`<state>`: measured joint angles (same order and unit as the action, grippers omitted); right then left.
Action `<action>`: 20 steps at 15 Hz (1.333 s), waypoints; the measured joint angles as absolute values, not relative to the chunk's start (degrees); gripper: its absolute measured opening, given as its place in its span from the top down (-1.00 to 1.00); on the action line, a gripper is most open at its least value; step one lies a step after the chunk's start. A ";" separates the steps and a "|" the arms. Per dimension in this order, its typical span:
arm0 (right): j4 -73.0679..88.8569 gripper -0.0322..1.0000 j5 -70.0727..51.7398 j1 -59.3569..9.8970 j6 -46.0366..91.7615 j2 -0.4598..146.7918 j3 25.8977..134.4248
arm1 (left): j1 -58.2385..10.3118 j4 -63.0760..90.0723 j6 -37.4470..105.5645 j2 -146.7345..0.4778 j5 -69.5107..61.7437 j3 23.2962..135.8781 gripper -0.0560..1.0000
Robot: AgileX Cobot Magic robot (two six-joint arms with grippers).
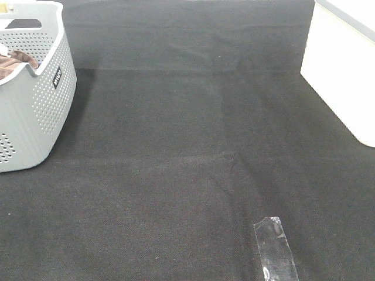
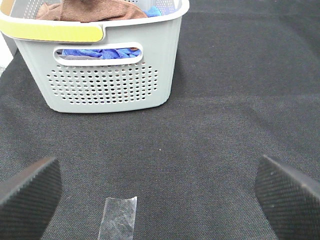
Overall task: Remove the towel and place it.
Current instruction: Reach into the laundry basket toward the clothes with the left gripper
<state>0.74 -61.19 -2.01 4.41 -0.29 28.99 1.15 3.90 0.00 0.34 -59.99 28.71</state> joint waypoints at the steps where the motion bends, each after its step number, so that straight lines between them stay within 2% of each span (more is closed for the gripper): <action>1: 0.74 -0.38 -61.19 -2.01 4.41 -0.29 28.99 | 1.15 3.90 0.34 0.34 -59.99 28.71 -0.99; 20: 0.74 -0.38 -61.19 -2.01 4.41 -0.29 28.99 | 1.15 3.84 0.00 0.34 -59.99 28.71 -0.99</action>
<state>0.74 -61.19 -2.01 4.41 -0.29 28.99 1.15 3.84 0.00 0.34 -59.99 28.71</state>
